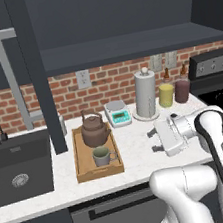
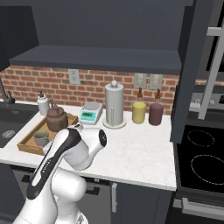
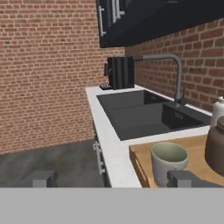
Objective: Pick the kettle from the counter and place it on the tray. Then pick the mug from the cabinet and place it on the tray. Then close the cabinet doors.
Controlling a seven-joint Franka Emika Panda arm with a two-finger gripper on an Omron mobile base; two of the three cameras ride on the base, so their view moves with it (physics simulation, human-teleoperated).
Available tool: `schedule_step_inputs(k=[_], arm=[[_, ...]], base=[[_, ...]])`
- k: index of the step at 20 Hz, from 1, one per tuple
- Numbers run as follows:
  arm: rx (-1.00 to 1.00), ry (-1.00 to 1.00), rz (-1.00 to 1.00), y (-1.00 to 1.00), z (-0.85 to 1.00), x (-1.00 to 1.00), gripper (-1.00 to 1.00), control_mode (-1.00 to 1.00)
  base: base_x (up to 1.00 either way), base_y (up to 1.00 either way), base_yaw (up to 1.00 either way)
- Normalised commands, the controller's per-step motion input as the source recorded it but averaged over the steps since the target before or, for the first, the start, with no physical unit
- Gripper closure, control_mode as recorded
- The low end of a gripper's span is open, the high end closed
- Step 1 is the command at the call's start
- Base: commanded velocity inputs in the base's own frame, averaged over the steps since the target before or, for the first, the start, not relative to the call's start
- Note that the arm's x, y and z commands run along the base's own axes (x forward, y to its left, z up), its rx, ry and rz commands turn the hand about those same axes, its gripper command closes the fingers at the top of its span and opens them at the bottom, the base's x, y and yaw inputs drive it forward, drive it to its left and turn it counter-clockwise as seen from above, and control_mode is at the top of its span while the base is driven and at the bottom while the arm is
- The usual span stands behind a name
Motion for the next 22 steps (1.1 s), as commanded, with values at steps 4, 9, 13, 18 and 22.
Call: schedule_step_inputs(k=[4, 9, 13, 18, 22], arm=[[0.00, 0.00, -0.20, -0.37, 0.03, -0.47, -1.00, -1.00], [0.00, 0.00, -0.17, -0.47, 0.15, -0.21, -1.00, -1.00], [0.00, -0.01, -0.11, -0.39, 0.00, -0.16, -1.00, -1.00], [0.00, -0.12, -0.06, -0.37, 0.02, -0.08, -1.00, -1.00], [0.00, -0.12, -0.07, -0.49, 0.25, 0.00, -1.00, -1.00]], base=[[0.00, 0.00, 0.00], [0.00, 0.00, 0.00], [0.00, 0.00, 0.00], [0.00, 0.00, 0.00], [0.00, 0.00, 0.00]])
